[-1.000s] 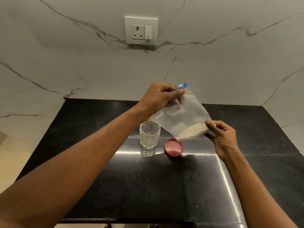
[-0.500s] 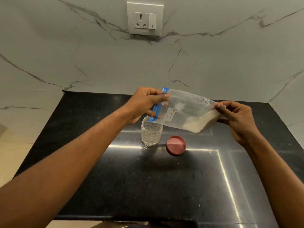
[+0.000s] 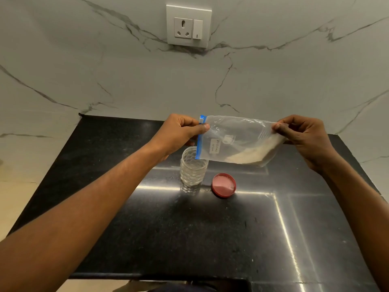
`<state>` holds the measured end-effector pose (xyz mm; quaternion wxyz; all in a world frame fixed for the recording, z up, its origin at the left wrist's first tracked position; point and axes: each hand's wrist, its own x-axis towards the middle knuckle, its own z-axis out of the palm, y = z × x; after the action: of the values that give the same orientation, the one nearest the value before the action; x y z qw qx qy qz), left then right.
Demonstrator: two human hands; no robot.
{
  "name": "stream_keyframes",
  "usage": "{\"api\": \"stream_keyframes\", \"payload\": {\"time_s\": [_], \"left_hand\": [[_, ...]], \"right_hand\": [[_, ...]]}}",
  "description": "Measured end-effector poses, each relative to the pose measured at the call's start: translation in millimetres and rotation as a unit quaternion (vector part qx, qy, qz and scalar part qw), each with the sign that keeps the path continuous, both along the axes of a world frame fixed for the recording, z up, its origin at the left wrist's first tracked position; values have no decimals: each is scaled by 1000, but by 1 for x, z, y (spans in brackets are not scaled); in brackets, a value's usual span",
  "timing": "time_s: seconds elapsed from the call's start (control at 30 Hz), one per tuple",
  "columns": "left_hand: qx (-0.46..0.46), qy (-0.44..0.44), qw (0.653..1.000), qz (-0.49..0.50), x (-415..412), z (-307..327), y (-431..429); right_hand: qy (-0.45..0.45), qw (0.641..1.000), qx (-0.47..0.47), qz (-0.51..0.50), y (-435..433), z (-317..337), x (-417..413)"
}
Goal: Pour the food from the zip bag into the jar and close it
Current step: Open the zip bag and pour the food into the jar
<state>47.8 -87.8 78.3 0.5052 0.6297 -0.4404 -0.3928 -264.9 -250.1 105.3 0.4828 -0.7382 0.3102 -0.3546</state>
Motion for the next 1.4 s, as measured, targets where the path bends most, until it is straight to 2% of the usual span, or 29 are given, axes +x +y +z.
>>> {"api": "stream_keyframes", "payload": {"time_s": [0.27,0.6,0.97,1.4], "left_hand": [[-1,8,1000,21,7,-3,11],[-14,24,998,49,9,-1,24],[-3,36,997,70,14,-5,35],[-12,43,997,61,14,-7,32]], "right_hand": [[27,996,-79,6,5,21,13],[23,991,-135,12,14,42,33],[69,980,-170,73,12,60,53],[50,983,-158,78,8,62,48]]}}
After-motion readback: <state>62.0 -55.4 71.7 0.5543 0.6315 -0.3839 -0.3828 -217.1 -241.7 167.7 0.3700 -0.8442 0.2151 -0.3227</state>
